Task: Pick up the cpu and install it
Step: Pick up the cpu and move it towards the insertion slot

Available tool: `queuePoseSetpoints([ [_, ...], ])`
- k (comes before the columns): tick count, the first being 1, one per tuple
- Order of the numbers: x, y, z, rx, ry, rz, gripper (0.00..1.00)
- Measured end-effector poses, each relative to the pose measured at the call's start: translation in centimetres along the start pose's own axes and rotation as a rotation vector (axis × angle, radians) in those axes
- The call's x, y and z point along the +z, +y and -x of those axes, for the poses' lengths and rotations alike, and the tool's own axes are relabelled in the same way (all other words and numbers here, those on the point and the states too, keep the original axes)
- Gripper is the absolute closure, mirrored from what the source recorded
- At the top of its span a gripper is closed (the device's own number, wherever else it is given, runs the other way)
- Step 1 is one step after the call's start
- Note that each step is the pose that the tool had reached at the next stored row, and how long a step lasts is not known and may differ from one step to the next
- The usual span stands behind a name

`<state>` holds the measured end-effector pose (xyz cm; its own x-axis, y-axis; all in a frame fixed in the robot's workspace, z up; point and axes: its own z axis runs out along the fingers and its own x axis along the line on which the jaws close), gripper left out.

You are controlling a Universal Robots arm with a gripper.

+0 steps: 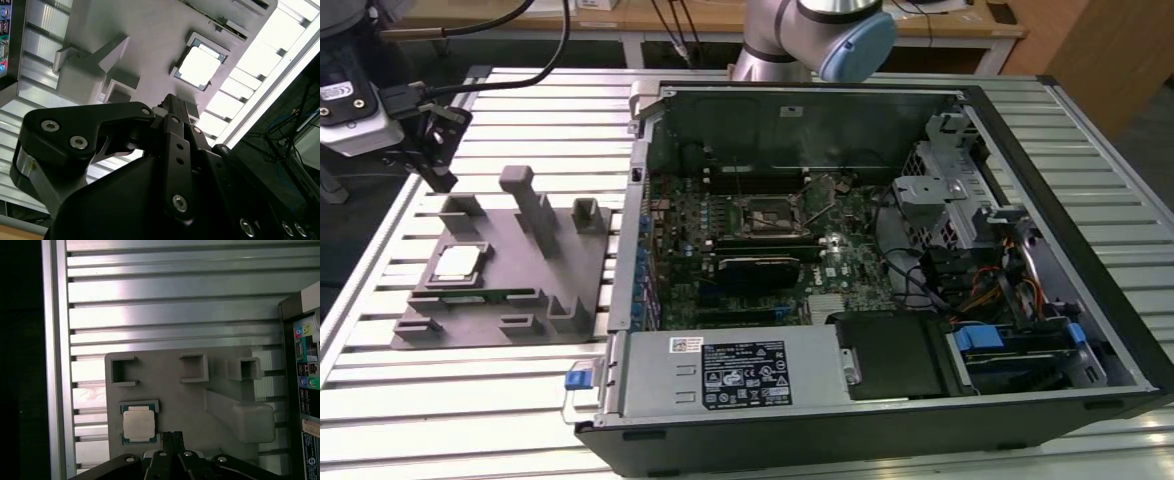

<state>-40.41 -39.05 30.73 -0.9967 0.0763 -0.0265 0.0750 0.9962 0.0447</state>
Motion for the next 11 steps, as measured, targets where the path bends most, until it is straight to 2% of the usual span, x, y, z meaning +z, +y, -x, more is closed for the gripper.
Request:
queuePoseSetpoints([
  [11, 0.20, -0.04, -0.41, 0.000, 0.0000, 0.0000, 0.89],
])
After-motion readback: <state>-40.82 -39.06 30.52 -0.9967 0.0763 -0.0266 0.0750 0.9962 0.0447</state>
